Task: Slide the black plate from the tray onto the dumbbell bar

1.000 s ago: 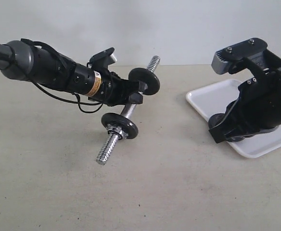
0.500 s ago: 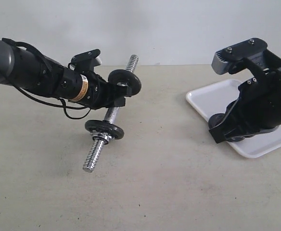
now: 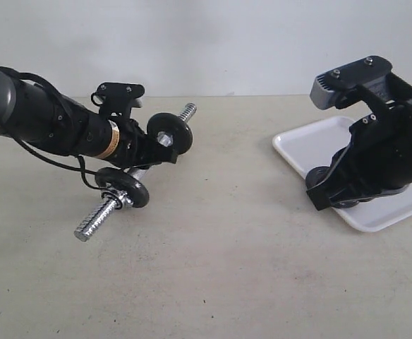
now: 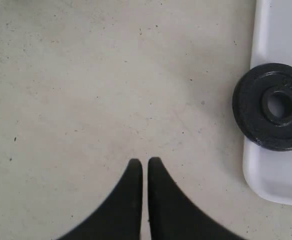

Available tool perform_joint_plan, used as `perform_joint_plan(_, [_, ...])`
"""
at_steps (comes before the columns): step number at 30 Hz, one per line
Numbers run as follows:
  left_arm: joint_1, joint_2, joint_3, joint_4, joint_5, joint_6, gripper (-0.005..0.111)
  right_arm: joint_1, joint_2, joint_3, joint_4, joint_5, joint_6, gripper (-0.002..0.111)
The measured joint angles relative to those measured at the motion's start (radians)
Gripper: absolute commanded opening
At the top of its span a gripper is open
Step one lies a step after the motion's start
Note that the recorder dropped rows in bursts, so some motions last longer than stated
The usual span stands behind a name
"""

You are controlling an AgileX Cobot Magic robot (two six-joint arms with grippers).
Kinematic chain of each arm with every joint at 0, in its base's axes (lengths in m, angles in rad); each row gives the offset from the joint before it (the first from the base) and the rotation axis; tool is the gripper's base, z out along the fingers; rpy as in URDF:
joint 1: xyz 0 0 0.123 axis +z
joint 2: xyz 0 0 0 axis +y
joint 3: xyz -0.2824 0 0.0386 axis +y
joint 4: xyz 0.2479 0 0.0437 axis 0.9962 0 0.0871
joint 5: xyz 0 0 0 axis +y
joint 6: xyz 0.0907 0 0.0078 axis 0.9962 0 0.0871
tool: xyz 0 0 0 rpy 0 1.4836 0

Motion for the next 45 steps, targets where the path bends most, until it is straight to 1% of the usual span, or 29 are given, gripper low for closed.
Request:
perform_joint_plan(3, [0.000, -0.015, 0.031, -0.011, 0.077, 0.082, 0.004, 0.000, 0.000, 0.000, 0.000, 0.000, 0.000, 0.000])
perform_joint_plan(7, [0.000, -0.042, 0.076, -0.019, 0.139, 0.267, 0.004, 0.000, 0.000, 0.000, 0.000, 0.000, 0.000, 0.000])
perform_joint_plan(12, [0.000, -0.050, 0.090, -0.042, 0.161, 0.306, 0.004, 0.000, 0.000, 0.000, 0.000, 0.000, 0.000, 0.000])
perform_joint_plan(14, [0.000, -0.050, 0.090, -0.089, 0.170, 0.313, 0.004, 0.000, 0.000, 0.000, 0.002, -0.002, 0.000, 0.000])
perform_joint_plan(17, [0.000, -0.052, 0.090, -0.254, 0.228, 0.323, 0.004, 0.000, 0.000, 0.000, 0.002, -0.001, 0.000, 0.000])
perform_joint_plan(18, [0.000, -0.056, 0.090, -0.337, 0.261, 0.328, 0.004, 0.000, 0.000, 0.000, 0.002, -0.001, 0.000, 0.000])
perform_joint_plan(20, [0.000, -0.059, 0.090, -0.433, 0.317, 0.332, 0.004, 0.000, 0.000, 0.000, 0.006, 0.001, 0.000, 0.000])
perform_joint_plan(22, [0.000, -0.061, 0.090, -0.495, 0.368, 0.339, 0.004, 0.000, 0.000, 0.000, 0.006, 0.002, 0.000, 0.000])
perform_joint_plan(25, [0.000, -0.070, 0.090, -0.546, 0.403, 0.359, 0.004, 0.000, 0.000, 0.000, 0.006, 0.005, 0.001, 0.000])
perform_joint_plan(32, [0.000, -0.073, 0.092, -0.566, 0.442, 0.395, 0.004, 0.000, 0.000, 0.000, 0.010, 0.007, 0.002, 0.000])
perform_joint_plan(35, [-0.002, -0.073, 0.092, -0.570, 0.474, 0.447, 0.004, 0.000, 0.000, 0.000, 0.010, 0.007, 0.002, 0.000])
perform_joint_plan(41, [-0.002, -0.073, 0.094, -0.591, 0.619, 0.602, 0.004, 0.000, 0.000, 0.000, 0.010, 0.011, 0.002, 0.000])
perform_joint_plan(45, [0.000, -0.073, 0.100, -0.610, 0.713, 0.632, 0.004, 0.000, 0.000, 0.000, 0.010, 0.011, 0.002, 0.000])
